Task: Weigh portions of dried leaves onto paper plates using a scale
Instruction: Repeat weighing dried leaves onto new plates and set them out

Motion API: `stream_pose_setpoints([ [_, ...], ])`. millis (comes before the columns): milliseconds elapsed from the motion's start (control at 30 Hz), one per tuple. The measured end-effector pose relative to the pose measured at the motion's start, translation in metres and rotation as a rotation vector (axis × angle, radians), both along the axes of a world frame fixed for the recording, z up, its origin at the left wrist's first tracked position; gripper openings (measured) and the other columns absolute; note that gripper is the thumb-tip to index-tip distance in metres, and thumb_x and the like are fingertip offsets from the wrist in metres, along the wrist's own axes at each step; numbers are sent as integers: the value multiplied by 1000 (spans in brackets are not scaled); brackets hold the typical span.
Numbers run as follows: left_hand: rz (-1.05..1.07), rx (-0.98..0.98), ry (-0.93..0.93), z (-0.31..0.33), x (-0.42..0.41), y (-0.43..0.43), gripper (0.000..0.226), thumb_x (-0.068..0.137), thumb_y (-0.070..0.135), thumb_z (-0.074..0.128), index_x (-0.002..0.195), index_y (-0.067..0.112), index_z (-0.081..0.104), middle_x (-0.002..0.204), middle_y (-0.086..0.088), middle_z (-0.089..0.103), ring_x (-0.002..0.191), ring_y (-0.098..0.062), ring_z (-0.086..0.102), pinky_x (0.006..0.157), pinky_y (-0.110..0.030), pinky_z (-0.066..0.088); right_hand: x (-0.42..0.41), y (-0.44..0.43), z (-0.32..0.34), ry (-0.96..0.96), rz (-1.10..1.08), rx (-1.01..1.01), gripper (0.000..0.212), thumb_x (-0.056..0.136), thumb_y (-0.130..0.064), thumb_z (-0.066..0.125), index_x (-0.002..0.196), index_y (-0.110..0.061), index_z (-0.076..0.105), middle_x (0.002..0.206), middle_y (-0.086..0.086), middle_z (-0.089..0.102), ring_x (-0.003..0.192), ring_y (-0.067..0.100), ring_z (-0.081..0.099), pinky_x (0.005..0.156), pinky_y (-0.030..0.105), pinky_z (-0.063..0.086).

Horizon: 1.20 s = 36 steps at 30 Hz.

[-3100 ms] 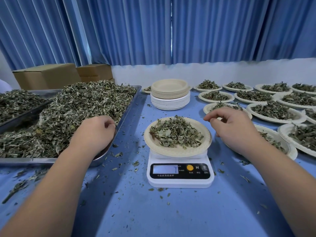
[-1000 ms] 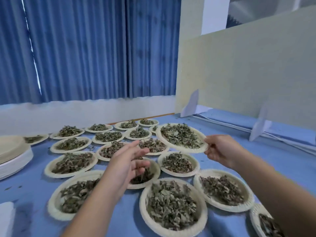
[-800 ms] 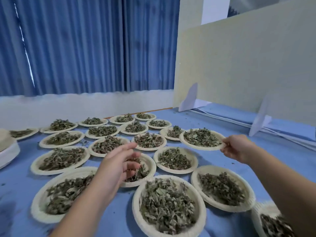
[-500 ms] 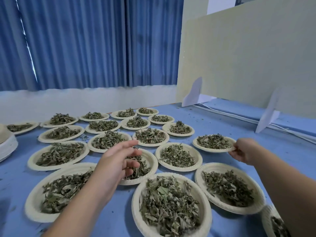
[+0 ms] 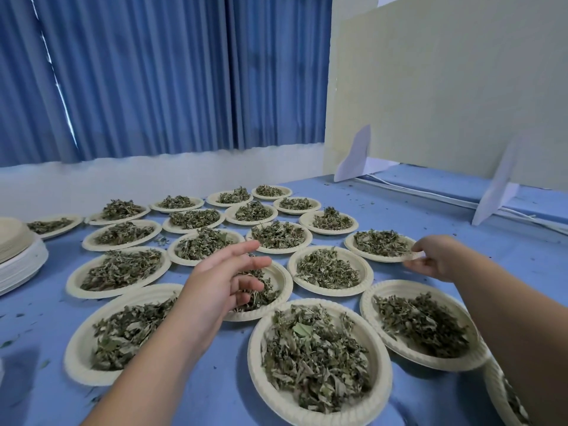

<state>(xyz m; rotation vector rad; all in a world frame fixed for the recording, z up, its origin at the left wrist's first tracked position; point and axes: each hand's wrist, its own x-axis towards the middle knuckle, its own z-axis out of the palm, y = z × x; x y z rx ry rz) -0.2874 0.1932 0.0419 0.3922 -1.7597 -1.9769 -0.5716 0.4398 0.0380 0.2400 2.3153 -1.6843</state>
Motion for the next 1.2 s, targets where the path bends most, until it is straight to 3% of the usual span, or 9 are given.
stream_pose_setpoints([
  [167, -5, -23, -6, 5, 4, 4, 26, 98, 11, 48, 116, 21, 65, 100, -3, 75, 63, -13, 64, 62, -28, 45, 11, 1, 0, 15, 60, 36, 46, 97, -5, 51, 141, -2, 36, 83, 19, 60, 86, 33, 71, 85, 43, 57],
  [333, 29, 26, 77, 25, 15, 13, 24, 97, 9, 48, 110, 17, 67, 93, -3, 76, 59, -13, 62, 61, -28, 42, 29, 5, 11, -4, 37, -17, 22, 98, -11, 51, 110, 4, 39, 70, 17, 70, 68, 27, 67, 87, 36, 56],
  [467, 20, -10, 133, 39, 39, 14, 26, 97, 8, 48, 107, 18, 70, 89, -4, 74, 60, -14, 61, 56, -26, 43, 62, -19, 27, 11, 79, -140, 15, 100, -8, 47, 109, 2, 40, 76, 18, 64, 61, 25, 66, 50, 34, 59],
  [533, 34, -40, 147, 43, 58, 8, 27, 97, 8, 48, 105, 19, 71, 89, -5, 74, 61, -14, 61, 55, -25, 46, 80, -41, 34, 2, 130, -267, 4, 99, -4, 44, 98, -1, 42, 73, 17, 56, 51, 21, 62, 39, 29, 54],
  [633, 105, -74, 131, 45, 92, -9, 27, 97, 8, 49, 103, 20, 72, 86, -3, 72, 60, -14, 60, 56, -26, 43, 113, -85, 46, -16, 270, -433, 5, 98, -1, 45, 95, -4, 47, 86, 19, 56, 43, 17, 60, 43, 23, 52],
  [733, 205, -84, 94, 44, 133, -33, 25, 96, 5, 49, 103, 16, 70, 82, -3, 71, 57, -15, 58, 50, -24, 41, 157, -137, 54, -35, 393, -568, 14, 94, 3, 46, 103, -8, 48, 96, 22, 57, 54, 17, 60, 44, 22, 51],
  [900, 492, -143, 27, 37, 216, -93, 25, 95, 4, 51, 97, 19, 71, 75, 2, 70, 56, -13, 57, 54, -26, 38, 243, -228, 61, -100, 598, -635, 13, 94, 3, 46, 105, -3, 48, 78, 18, 57, 50, 19, 54, 44, 23, 51],
  [1033, 800, -358, -102, 8, 273, -137, 28, 93, 7, 53, 88, 29, 69, 79, 4, 68, 68, -13, 55, 61, -30, 41, 306, -289, 65, -179, 770, -691, 8, 94, 1, 42, 90, -3, 48, 51, 11, 55, 51, 18, 47, 38, 19, 46],
  [1200, 941, -413, -203, -29, 314, -175, 23, 97, 13, 49, 97, 28, 66, 76, 0, 55, 60, -16, 46, 59, -32, 36, 365, -354, 62, -193, 887, -628, 13, 94, -3, 44, 83, -3, 50, 52, 10, 55, 41, 17, 50, 37, 18, 44],
])
